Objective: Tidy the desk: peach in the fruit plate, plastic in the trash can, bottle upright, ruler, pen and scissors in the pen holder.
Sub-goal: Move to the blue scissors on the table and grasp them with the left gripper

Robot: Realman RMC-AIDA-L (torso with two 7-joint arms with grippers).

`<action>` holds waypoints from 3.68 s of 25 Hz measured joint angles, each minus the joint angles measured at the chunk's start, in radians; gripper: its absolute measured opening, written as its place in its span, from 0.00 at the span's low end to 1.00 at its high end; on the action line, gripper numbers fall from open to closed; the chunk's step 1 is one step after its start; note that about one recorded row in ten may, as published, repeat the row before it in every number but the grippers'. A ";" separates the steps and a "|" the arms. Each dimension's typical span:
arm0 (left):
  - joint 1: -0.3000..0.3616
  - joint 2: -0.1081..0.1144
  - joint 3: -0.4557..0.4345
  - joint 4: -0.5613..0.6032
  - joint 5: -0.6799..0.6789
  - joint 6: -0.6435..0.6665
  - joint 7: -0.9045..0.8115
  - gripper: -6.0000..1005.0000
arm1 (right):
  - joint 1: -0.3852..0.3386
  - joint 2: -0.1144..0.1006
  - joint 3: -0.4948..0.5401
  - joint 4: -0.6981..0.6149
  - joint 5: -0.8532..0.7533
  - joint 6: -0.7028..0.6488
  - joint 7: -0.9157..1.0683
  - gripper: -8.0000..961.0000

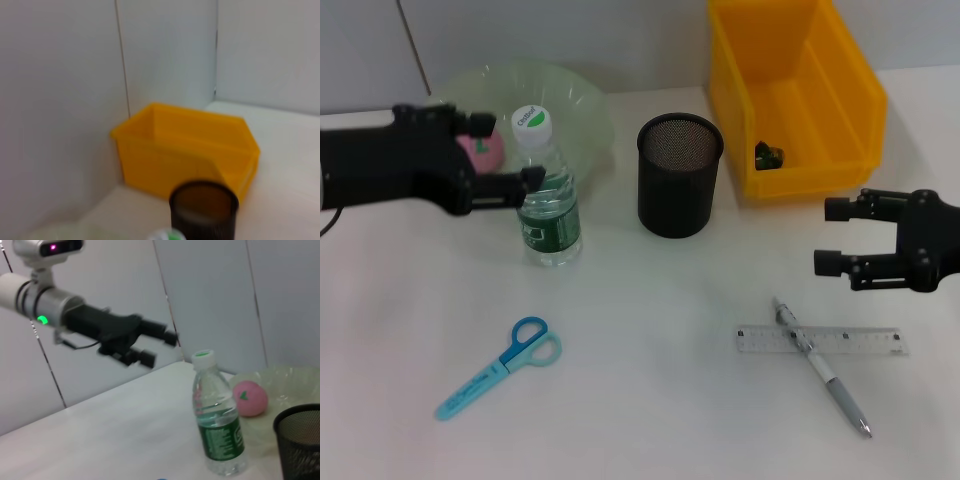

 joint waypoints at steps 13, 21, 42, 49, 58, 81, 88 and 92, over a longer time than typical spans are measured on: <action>0.051 -0.001 0.225 0.182 0.310 0.116 -0.451 0.81 | -0.008 -0.048 0.021 -0.026 -0.013 -0.047 0.002 0.87; -0.019 -0.004 0.429 0.190 0.473 0.182 -0.656 0.81 | -0.007 -0.060 0.019 -0.050 -0.093 -0.070 -0.018 0.87; -0.230 -0.003 0.360 -0.136 0.580 0.237 -0.742 0.81 | 0.008 -0.037 0.067 -0.018 -0.088 -0.042 -0.039 0.87; -0.256 -0.002 0.350 -0.199 0.580 0.230 -0.712 0.81 | 0.011 -0.037 0.066 -0.015 -0.088 -0.036 -0.030 0.87; -0.280 -0.002 0.348 -0.255 0.587 0.231 -0.688 0.80 | 0.011 -0.032 0.059 -0.013 -0.089 -0.033 -0.026 0.87; -0.302 -0.004 0.366 -0.279 0.608 0.236 -0.592 0.74 | 0.007 -0.026 0.065 -0.013 -0.091 -0.034 -0.025 0.87; -0.311 -0.004 0.379 -0.289 0.618 0.233 -0.570 0.72 | 0.003 -0.024 0.065 -0.013 -0.090 -0.037 -0.017 0.87; -0.321 -0.004 0.386 -0.313 0.621 0.231 -0.564 0.71 | 0.002 -0.023 0.065 -0.013 -0.089 -0.038 -0.017 0.87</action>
